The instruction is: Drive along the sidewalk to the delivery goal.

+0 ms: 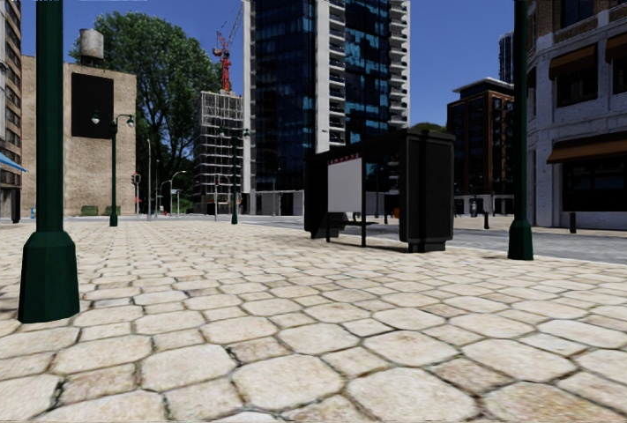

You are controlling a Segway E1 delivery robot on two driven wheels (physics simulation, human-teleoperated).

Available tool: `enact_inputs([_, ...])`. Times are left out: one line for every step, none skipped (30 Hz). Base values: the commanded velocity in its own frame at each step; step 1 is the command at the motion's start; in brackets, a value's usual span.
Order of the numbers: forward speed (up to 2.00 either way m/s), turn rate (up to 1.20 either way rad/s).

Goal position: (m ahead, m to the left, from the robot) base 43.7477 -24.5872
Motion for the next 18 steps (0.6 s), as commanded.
enact_inputs([2.0, 0.29])
enact_inputs([2.0, 0.3])
enact_inputs([2.0, 0.3])
enact_inputs([2.0, 0.32])
enact_inputs([2.0, 0.33])
enact_inputs([2.0, 0.36])
enact_inputs([2.0, 0.37])
enact_inputs([2.0, 0.37])
enact_inputs([2.0, 0.37])
enact_inputs([2.0, 0.37])
enact_inputs([2.0, 0.37])
enact_inputs([2.0, 0.37])
enact_inputs([2.0, 0.37])
enact_inputs([2.0, 0.37])
enact_inputs([2.0, 0.37])
enact_inputs([2.0, 0.37])
enact_inputs([2.0, 0.38])
enact_inputs([2.0, 0.38])
